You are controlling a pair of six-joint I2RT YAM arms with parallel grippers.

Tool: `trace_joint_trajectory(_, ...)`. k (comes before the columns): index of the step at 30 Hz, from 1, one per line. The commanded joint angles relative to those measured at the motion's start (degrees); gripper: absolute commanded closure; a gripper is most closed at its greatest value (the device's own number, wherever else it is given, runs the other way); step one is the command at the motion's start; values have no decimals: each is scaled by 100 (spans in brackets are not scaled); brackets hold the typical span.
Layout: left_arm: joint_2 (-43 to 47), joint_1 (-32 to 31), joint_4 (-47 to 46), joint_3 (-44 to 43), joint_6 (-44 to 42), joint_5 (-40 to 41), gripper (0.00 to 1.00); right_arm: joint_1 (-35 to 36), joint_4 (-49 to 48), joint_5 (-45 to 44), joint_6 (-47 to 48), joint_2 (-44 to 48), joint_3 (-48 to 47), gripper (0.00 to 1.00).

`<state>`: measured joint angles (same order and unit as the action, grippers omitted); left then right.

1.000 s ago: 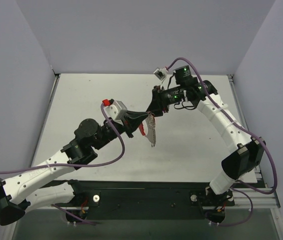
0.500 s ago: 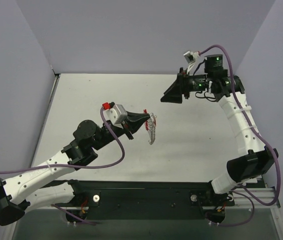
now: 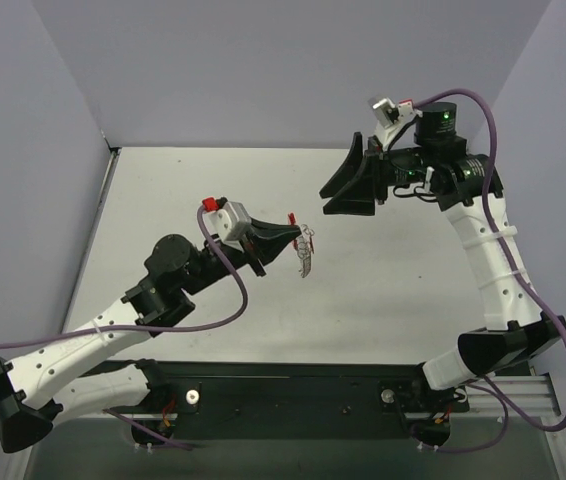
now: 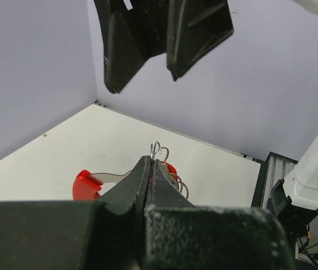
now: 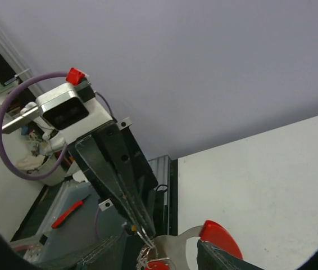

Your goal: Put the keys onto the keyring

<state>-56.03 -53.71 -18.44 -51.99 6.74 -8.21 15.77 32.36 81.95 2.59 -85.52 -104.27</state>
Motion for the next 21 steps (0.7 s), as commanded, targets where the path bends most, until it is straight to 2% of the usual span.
trace_joint_trajectory(1, 242, 282, -792, -5, 581, -444, 100, 320, -54, 507, 215, 263, 134, 45)
trace_joint_trajectory(7, 224, 766, -1188, 66, 1136, -963, 100, 988, 903, -732, 1287, 299, 91, 51)
trace_joint_trajectory(21, 101, 775, -978, 13, 1215, -1315, 100, 1042, 877, -1023, 1279, 246, -85, 60)
